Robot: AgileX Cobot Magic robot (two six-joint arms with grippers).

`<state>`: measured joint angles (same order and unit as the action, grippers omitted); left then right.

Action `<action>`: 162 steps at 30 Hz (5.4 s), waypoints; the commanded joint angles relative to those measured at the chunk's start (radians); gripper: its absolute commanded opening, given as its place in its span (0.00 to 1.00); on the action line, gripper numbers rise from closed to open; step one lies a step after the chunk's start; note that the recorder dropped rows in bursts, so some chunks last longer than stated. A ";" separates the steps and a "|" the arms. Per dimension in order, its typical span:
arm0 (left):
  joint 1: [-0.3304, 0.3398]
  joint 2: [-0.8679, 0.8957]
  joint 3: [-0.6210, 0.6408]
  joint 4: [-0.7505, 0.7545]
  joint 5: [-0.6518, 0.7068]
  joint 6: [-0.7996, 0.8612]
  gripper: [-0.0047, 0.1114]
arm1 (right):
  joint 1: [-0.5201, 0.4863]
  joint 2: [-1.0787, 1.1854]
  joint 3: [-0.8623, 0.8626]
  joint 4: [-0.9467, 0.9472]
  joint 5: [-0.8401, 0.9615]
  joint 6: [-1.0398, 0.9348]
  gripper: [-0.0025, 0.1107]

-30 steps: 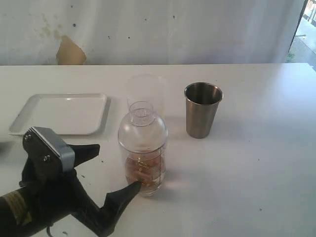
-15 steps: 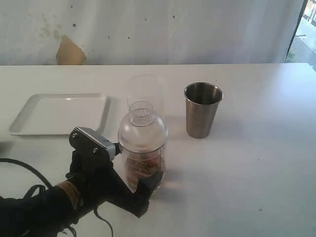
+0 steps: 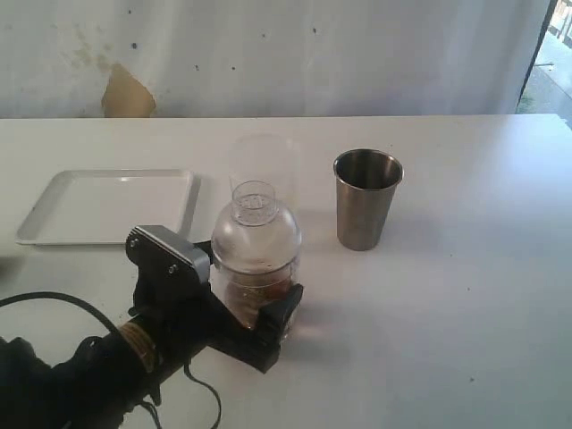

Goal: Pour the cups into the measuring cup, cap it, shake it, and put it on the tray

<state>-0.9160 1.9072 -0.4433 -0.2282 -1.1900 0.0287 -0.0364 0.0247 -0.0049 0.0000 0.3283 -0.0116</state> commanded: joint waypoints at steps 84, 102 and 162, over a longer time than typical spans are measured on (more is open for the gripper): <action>-0.003 -0.410 -0.302 0.155 0.731 0.125 0.04 | -0.004 -0.005 0.005 0.000 -0.008 0.033 0.02; -0.003 -0.363 -0.123 0.178 0.451 -0.029 0.04 | -0.004 -0.005 0.005 0.000 -0.008 0.033 0.02; 0.338 -0.231 0.114 -0.181 0.288 0.063 0.81 | -0.004 -0.005 0.005 0.000 -0.008 0.033 0.02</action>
<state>-0.5818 1.6207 -0.2997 -0.4326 -0.9072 0.1117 -0.0364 0.0247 -0.0049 0.0000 0.3283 0.0182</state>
